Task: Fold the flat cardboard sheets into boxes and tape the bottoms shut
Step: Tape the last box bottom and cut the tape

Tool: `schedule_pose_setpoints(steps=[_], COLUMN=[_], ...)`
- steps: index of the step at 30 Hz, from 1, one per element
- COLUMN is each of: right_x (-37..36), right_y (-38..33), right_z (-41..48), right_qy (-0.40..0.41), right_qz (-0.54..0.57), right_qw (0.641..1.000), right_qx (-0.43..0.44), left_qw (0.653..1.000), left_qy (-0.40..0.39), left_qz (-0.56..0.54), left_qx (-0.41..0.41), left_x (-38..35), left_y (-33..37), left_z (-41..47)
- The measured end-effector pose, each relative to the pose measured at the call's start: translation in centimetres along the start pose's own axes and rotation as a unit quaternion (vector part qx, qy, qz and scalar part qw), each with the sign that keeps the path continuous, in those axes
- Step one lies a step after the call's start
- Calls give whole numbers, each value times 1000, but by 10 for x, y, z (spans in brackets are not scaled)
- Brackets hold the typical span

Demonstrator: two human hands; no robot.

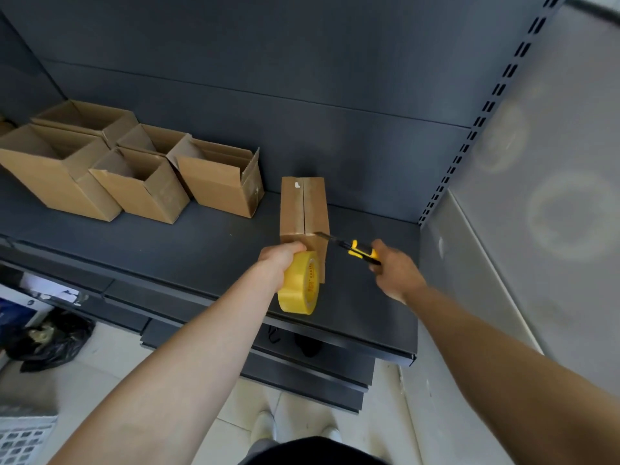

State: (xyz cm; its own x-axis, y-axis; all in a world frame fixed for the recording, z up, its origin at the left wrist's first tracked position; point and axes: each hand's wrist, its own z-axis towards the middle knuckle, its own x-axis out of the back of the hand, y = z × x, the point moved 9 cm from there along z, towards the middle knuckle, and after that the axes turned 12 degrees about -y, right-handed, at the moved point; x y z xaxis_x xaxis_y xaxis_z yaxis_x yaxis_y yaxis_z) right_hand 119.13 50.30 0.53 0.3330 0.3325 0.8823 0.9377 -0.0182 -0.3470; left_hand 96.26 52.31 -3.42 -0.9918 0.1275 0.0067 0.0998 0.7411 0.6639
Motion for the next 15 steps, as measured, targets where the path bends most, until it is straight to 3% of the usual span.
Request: schedule_pose_setpoints(steps=[4,15], right_x=[-15,-25], right_y=[-14,-34], right_z=[8,23], right_qy=[-22,-29], right_qz=[-91,-155], right_qw=[995,986], right_qx=[-22,-56], left_qw=[1000,999], left_qy=[-11,-47], left_qz=[0,-18], left_qx=[-2,-10], left_x=[5,16], left_y=[3,0], left_z=[-4,2])
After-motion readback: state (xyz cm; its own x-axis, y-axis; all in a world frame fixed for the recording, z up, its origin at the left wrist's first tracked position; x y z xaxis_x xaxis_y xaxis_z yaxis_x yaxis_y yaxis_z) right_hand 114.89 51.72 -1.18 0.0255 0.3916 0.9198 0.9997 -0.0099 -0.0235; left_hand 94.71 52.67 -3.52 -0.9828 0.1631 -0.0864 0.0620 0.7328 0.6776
